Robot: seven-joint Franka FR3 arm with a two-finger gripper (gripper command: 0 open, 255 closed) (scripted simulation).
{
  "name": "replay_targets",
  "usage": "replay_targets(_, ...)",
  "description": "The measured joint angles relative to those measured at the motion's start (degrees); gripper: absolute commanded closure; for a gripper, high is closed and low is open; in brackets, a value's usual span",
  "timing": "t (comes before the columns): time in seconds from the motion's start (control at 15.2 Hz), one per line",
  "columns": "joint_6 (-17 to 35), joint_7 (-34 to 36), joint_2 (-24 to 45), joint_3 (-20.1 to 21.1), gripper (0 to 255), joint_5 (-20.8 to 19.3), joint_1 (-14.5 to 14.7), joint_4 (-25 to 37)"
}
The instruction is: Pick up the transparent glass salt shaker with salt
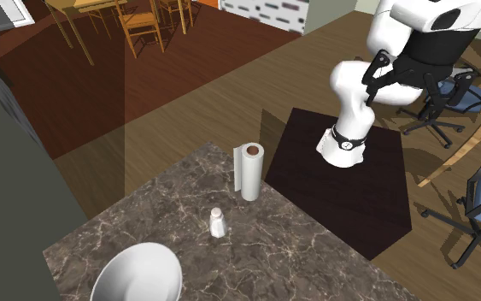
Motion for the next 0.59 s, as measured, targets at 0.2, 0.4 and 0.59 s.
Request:
replay_targets(0.2,2.11,-0.80,0.13,-1.09,0,-0.68,-0.53,-1.43)
replay_targets(0.4,7.60,-2.23,1.41,-3.31,0,-1.90,-1.62,-4.37)
replay_targets(0.59,14.18,-4.20,4.34,-6.17,0,-3.30,-2.92,-6.54)
